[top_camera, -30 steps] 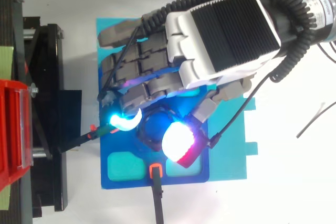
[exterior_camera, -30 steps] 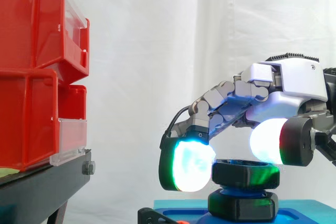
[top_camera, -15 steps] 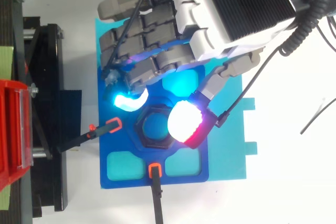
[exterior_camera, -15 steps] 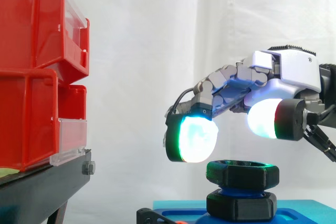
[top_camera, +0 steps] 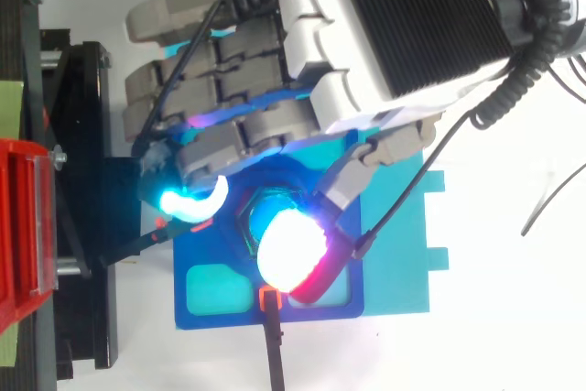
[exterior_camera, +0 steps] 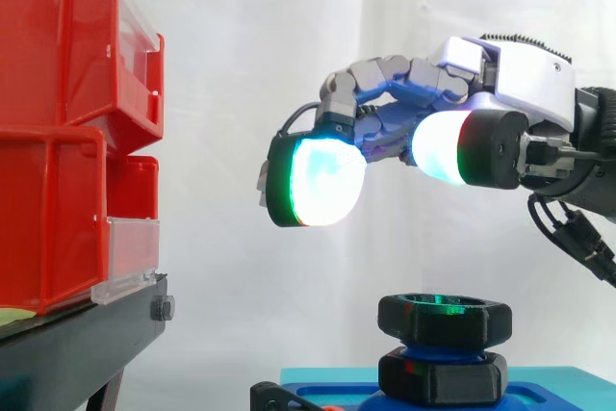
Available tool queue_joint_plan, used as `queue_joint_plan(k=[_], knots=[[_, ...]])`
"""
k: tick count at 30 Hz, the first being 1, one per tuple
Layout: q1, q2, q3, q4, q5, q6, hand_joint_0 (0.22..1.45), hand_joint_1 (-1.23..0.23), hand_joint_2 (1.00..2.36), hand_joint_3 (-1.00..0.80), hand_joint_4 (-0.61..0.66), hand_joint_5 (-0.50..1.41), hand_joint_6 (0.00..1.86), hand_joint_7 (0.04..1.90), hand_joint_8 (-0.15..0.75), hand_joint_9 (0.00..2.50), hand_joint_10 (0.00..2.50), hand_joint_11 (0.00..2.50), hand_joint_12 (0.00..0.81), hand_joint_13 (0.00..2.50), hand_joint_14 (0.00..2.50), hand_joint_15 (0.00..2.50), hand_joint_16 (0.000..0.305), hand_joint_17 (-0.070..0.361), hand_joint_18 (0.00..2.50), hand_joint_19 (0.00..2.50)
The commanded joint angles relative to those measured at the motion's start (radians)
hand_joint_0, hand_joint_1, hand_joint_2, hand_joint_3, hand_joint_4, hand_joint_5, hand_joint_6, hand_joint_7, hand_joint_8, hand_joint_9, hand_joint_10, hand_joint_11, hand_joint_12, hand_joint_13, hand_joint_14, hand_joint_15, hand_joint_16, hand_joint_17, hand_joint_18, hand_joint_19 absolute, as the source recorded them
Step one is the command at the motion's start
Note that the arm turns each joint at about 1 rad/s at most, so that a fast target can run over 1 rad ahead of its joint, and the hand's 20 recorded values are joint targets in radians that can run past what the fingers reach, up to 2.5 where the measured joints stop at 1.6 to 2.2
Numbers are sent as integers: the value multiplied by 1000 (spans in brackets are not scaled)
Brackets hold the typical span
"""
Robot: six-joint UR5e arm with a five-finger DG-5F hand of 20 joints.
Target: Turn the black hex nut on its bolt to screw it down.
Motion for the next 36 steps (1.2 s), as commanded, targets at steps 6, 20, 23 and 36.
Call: queue_joint_plan(k=[6, 20, 23, 36], knots=[[81, 0, 0, -37, 96, -42, 472, -388, 1000, -500, 160, -148, 601, 1059, 237, 672, 9, 249, 267, 642, 8, 193, 28, 62, 356, 121], [112, -1, 0, -89, 94, -56, 474, -389, 1000, -500, 160, -155, 654, 988, 239, 685, 9, 250, 267, 648, 8, 195, 28, 62, 363, 131], [111, -1, 0, -108, 92, -67, 474, -390, 1000, -500, 147, -160, 683, 953, 243, 693, 9, 259, 268, 650, 7, 196, 27, 62, 363, 131], [78, -1, 0, -134, 39, -85, 478, -393, 1000, -500, 150, -170, 734, 887, 239, 693, 9, 264, 267, 659, 8, 195, 27, 61, 370, 125]])
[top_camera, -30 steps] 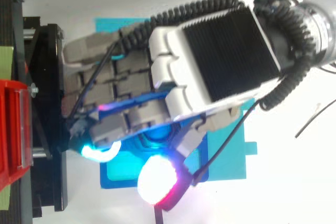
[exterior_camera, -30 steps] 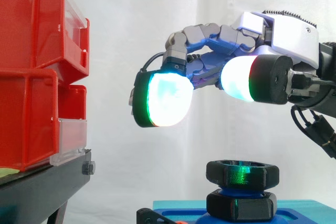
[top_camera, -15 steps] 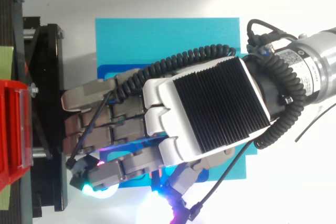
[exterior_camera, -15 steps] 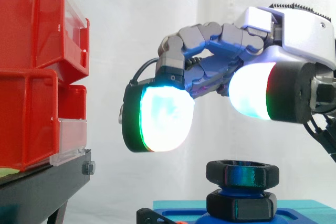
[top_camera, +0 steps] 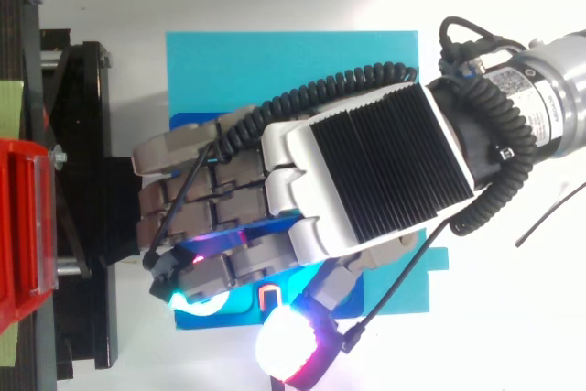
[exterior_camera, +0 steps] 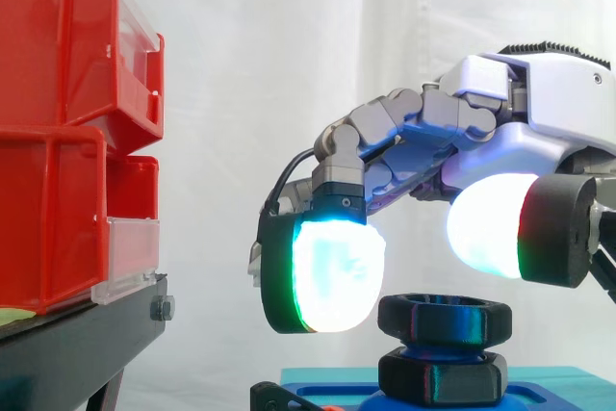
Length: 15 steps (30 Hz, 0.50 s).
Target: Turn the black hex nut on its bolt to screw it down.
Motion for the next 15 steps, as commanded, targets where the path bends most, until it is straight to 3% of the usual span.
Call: queue_joint_plan(k=[1, 10, 15], knots=[[-4, 1, 0, -4, -6, -1, 477, -393, 1000, -500, 154, -171, 737, 884, 241, 694, 10, 268, 266, 659, 8, 194, 27, 61, 369, 132], [-27, -1, 0, -16, -41, -1, 478, -392, 1000, -500, 152, -172, 744, 872, 241, 696, 10, 272, 265, 658, 8, 201, 27, 61, 370, 131], [-32, -1, 0, -16, -44, 2, 478, -393, 1000, -500, 158, -172, 747, 866, 242, 697, 10, 265, 266, 659, 8, 198, 27, 61, 370, 131]])
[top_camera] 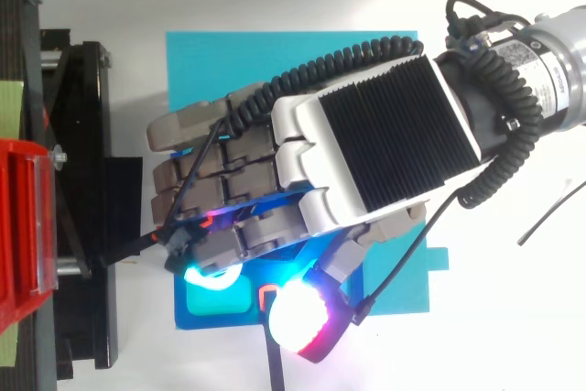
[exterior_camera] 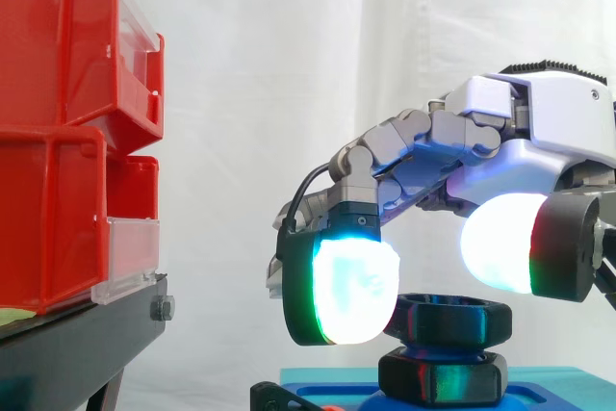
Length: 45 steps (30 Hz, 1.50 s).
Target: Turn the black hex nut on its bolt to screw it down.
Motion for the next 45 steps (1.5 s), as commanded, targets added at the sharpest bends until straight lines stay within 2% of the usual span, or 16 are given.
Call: queue_joint_plan(k=[1, 12, 17, 24, 26, 34, 40, 45], knots=[[-3, 0, 0, 0, -3, 1, 478, -393, 1000, -500, 157, -173, 748, 871, 240, 698, 9, 266, 265, 658, 8, 201, 27, 61, 369, 136], [-13, 1, 0, 3, -6, 1, 479, -392, 1000, -500, 152, -173, 752, 861, 240, 697, 10, 273, 266, 660, 8, 198, 27, 61, 371, 142], [-24, 0, 0, 0, -25, 1, 479, -392, 1000, -500, 160, -173, 753, 860, 240, 698, 10, 273, 267, 659, 9, 198, 27, 61, 373, 132], [-35, 0, 0, 0, -32, 1, 478, -391, 1000, -500, 158, -172, 753, 860, 244, 702, 10, 274, 267, 660, 10, 201, 27, 61, 373, 138], [-38, 0, 0, 4, -46, 0, 478, -391, 1000, -500, 157, -172, 753, 855, 243, 701, 9, 266, 266, 662, 8, 199, 27, 61, 374, 133], [-64, 1, 0, 0, -85, 1, 479, -391, 1000, -500, 157, -171, 752, 867, 244, 700, 10, 273, 266, 663, 8, 199, 27, 60, 376, 135], [-79, 0, 0, 6, -100, 1, 479, -390, 1000, -500, 159, -171, 752, 859, 244, 701, 10, 266, 267, 665, 8, 199, 27, 60, 376, 131], [-102, 0, 0, 9, -126, 0, 478, -390, 1000, -500, 160, -172, 751, 863, 242, 696, 10, 268, 268, 662, 8, 195, 27, 60, 376, 131]])
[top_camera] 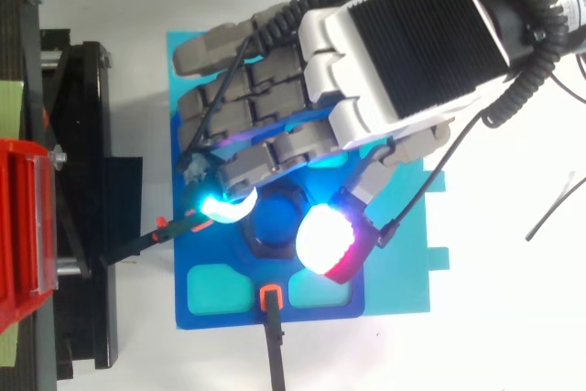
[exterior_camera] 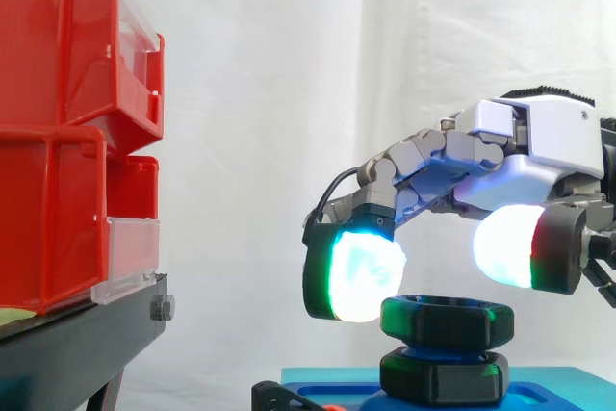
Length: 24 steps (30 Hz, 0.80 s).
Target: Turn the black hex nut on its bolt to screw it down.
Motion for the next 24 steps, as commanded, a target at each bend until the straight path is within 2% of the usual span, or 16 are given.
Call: queue_joint_plan(k=[1, 4, 5, 6, 10, 17, 19, 23, 24], knots=[[-17, 1, -2, 1, -20, -1, 479, -389, 1000, -500, 154, -172, 751, 869, 240, 697, 10, 273, 267, 663, 8, 198, 27, 60, 377, 131], [-30, 0, 0, 3, -38, -1, 478, -390, 1000, -500, 161, -171, 750, 856, 243, 696, 10, 272, 265, 662, 8, 198, 27, 60, 377, 131], [-39, 0, 0, 12, -63, 1, 478, -390, 1000, -500, 157, -171, 749, 868, 243, 697, 10, 273, 267, 661, 9, 198, 27, 60, 377, 130], [-43, 0, 0, 23, -67, 1, 479, -390, 1000, -500, 158, -171, 750, 864, 243, 697, 10, 268, 268, 662, 8, 202, 27, 60, 378, 131], [-45, 1, 0, 49, -71, 10, 478, -388, 1000, -500, 158, -171, 747, 857, 244, 700, 10, 277, 268, 665, 8, 202, 27, 60, 379, 129], [-23, 1, 0, 87, -64, 24, 477, -385, 1000, -500, 158, -167, 724, 887, 242, 698, 10, 273, 269, 668, 8, 203, 27, 60, 379, 130], [-5, 1, 0, 138, -52, 27, 477, -384, 1000, -500, 163, -166, 719, 891, 244, 698, 10, 268, 269, 669, 8, 203, 27, 60, 379, 129], [20, 0, 0, 156, -15, 31, 477, -384, 1000, -500, 163, -160, 688, 930, 243, 700, 10, 274, 270, 668, 8, 200, 27, 61, 379, 129], [21, 0, 0, 156, -9, 31, 477, -384, 1000, -500, 164, -158, 678, 946, 242, 700, 9, 266, 270, 669, 8, 200, 27, 61, 379, 130]])
